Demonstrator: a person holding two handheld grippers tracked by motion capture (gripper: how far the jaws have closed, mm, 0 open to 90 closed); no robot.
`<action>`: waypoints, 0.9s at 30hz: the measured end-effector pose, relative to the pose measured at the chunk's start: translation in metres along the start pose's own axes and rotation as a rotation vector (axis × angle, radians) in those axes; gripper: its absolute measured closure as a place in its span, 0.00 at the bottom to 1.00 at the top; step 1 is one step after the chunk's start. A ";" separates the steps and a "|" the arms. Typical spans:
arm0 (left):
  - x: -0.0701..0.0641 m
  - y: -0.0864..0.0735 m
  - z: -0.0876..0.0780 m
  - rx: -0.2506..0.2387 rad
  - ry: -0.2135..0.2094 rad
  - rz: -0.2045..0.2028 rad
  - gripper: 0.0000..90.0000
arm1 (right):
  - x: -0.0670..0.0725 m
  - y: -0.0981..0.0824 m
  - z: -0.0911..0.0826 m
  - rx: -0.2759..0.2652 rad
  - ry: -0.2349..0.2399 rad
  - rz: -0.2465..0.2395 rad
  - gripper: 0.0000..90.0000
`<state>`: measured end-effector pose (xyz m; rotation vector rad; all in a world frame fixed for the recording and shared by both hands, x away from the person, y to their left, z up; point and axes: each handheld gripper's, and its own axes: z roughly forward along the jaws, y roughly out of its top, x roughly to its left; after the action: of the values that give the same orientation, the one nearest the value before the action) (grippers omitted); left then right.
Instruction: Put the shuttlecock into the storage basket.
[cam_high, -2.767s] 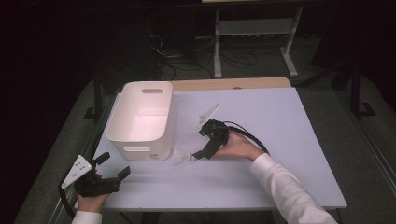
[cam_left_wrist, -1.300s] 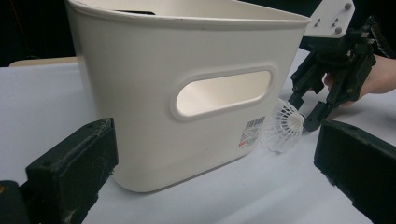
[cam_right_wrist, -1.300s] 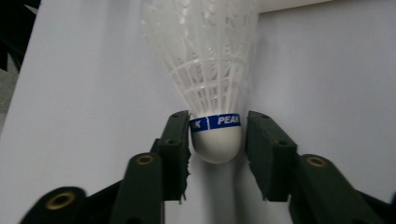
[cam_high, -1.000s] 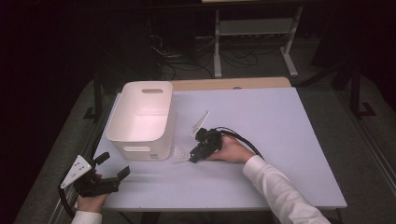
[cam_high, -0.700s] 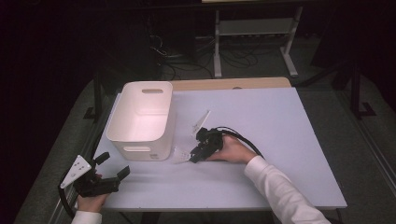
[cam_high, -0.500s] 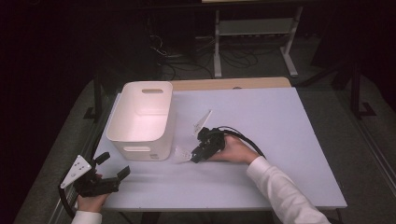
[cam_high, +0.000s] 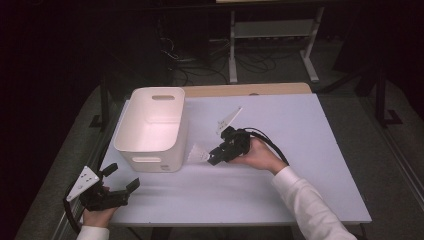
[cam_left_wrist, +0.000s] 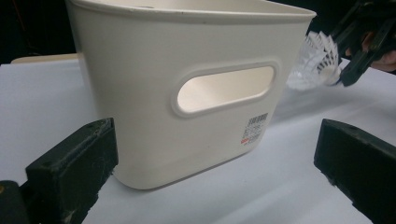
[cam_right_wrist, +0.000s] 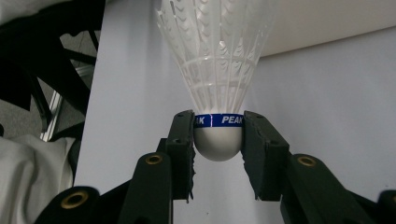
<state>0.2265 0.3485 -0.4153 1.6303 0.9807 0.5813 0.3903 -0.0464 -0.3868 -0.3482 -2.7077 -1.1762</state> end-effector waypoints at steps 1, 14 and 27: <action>0.000 0.000 0.000 0.003 0.002 -0.006 0.00 | 0.000 0.000 -0.002 -0.007 -0.002 0.006 0.71; -0.003 0.000 0.003 0.042 0.048 0.006 0.00 | 0.001 0.005 -0.020 -0.012 -0.036 0.046 0.71; -0.005 0.001 0.006 0.074 0.111 0.006 0.00 | 0.002 0.022 -0.042 -0.054 -0.057 0.028 0.71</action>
<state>0.2296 0.3411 -0.4153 1.6816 1.0902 0.6521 0.3973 -0.0624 -0.3424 -0.4315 -2.7140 -1.2527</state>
